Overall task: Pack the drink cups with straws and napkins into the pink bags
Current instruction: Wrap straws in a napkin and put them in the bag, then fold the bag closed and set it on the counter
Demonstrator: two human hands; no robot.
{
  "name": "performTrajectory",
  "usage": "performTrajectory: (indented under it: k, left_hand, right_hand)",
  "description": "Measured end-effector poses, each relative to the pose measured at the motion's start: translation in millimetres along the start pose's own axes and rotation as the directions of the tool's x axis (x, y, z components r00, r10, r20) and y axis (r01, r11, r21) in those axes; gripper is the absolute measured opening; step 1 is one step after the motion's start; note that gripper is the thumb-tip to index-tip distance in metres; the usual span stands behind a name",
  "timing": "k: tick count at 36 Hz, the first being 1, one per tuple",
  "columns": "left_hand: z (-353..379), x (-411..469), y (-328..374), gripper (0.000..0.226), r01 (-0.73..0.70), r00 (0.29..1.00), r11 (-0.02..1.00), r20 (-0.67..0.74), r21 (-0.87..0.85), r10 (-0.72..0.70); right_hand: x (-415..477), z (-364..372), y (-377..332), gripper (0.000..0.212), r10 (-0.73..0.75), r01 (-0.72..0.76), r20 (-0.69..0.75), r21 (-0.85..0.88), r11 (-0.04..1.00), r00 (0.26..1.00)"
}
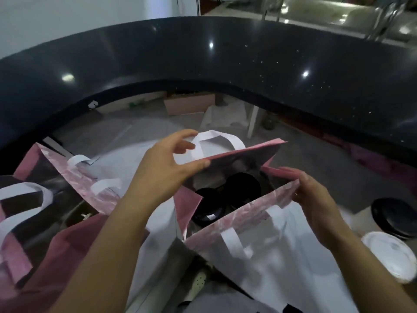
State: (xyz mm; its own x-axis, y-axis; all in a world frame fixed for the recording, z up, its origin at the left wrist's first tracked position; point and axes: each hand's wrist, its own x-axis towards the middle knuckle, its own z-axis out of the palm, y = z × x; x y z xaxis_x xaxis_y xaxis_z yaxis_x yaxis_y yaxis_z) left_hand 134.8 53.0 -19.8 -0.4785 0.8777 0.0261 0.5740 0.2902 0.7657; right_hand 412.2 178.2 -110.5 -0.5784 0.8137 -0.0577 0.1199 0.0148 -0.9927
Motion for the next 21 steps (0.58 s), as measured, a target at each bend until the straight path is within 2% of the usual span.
performTrajectory:
  k: [3, 7, 10, 13, 16, 18, 19, 21]
  left_hand:
    - [6, -20, -8, 0.077, 0.038, 0.998, 0.988, -0.048, -0.148, -0.045]
    - [17, -53, -27, 0.073, 0.064, 0.98, 0.905, -0.145, -0.421, -0.137]
    - [30, -79, -46, 0.083, 0.121, 0.969, 0.753, -0.086, -0.647, -0.23]
    - [45, -100, -65, 0.093, 0.225, 0.947, 0.603, 0.027, -0.765, -0.319]
    - [62, -111, -79, 0.07, 0.308, 0.898, 0.435, 0.108, -0.846, -0.426]
    - [73, -116, -84, 0.06, 0.365, 0.854, 0.308, 0.184, -0.879, -0.487]
    - [78, -119, -87, 0.059, 0.381, 0.843, 0.281, 0.205, -0.881, -0.498]
    - [86, -125, -90, 0.057, 0.391, 0.863, 0.405, 0.176, -0.826, -0.474]
  right_hand:
    - [-19, 3, 21, 0.047, -0.014, 0.013, 0.037, 0.034, 0.999, 0.999]
    - [-27, 3, 38, 0.066, 0.021, -0.025, 0.038, 0.101, 0.995, 0.999]
    - [-22, -1, 45, 0.073, 0.047, -0.058, 0.095, 0.106, 0.993, 0.994]
    - [-12, -7, 57, 0.071, 0.06, -0.069, 0.15, 0.059, 0.996, 0.987]
    - [-3, -12, 69, 0.05, 0.093, -0.099, 0.173, 0.023, 0.995, 0.981]
    - [0, -14, 75, 0.043, 0.119, -0.121, 0.18, 0.0, 0.993, 0.976]
    - [0, -14, 77, 0.042, 0.129, -0.13, 0.183, -0.006, 0.992, 0.975]
    - [-2, -12, 78, 0.049, 0.142, -0.145, 0.176, 0.0, 0.989, 0.974]
